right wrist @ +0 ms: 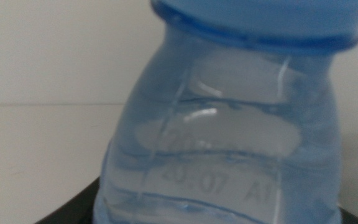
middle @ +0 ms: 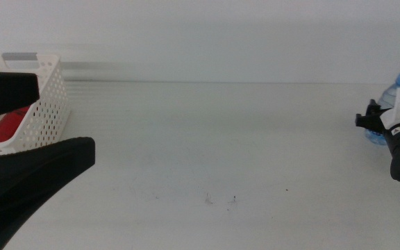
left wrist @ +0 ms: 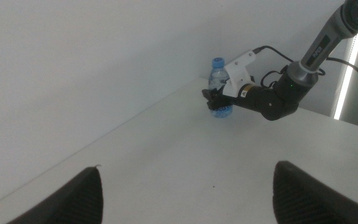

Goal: Use arms to grab the bottles and put them into the dustbin to the left of the table.

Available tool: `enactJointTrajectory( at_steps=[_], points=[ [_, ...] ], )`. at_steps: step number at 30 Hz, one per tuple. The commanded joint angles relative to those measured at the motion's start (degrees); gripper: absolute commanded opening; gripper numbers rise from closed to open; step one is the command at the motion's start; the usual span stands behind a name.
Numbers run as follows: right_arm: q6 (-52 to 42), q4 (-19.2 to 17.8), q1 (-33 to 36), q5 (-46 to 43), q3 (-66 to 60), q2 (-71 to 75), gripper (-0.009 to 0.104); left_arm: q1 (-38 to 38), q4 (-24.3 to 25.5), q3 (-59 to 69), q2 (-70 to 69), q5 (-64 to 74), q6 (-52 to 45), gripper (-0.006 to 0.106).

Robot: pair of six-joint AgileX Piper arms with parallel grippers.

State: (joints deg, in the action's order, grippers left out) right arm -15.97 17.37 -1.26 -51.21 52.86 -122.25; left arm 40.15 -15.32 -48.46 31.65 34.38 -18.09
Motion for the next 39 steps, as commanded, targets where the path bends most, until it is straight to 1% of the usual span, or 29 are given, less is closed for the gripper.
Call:
enactJointTrajectory(
  at_steps=[1,5,7,9,12,15,17,22,25,33,39],
  points=[
    [-0.6,-6.2,0.3,1.5,0.4,1.7,-0.001,0.3,0.1,0.3,-0.3,-0.8,0.4,0.094],
    [2.7,-13.7,2.5,5.9,1.3,5.5,-0.002,0.3,0.1,0.3,-0.3,-0.8,0.4,0.094],
    [5.6,-18.2,3.8,8.4,2.9,6.9,-0.002,0.3,0.1,0.3,-0.3,-0.8,0.4,0.094],
    [9.5,-24.5,5.6,10.8,5.0,8.0,-0.002,0.3,0.1,0.3,-0.3,-0.8,0.4,0.094],
    [18.4,-31.6,8.6,13.4,8.5,8.2,-0.002,0.3,0.1,0.3,-0.3,-0.8,0.4,0.094],
    [24.9,-39.0,12.0,14.4,11.6,8.2,-0.002,0.3,0.1,0.3,-0.3,-0.8,0.4,0.094],
    [27.0,-41.5,14.8,14.4,13.5,8.2,-0.002,0.3,0.1,0.3,-0.3,-0.8,0.4,0.094],
    [29.5,-42.4,20.9,14.4,18.3,5.5,-0.002,0.3,0.1,0.3,-0.3,-0.8,0.4,0.094],
    [31.1,-44.5,24.4,14.4,21.5,2.4,-0.002,0.3,0.1,0.3,-0.3,-0.8,0.4,0.094],
    [31.6,-44.7,32.2,14.4,30.4,-4.9,-0.002,0.3,0.1,0.3,-0.3,-0.8,0.4,0.094],
    [31.7,-44.7,35.5,14.4,35.5,-9.3,-0.002,0.3,0.1,0.3,-0.3,-0.8,0.4,0.094]
  ],
)
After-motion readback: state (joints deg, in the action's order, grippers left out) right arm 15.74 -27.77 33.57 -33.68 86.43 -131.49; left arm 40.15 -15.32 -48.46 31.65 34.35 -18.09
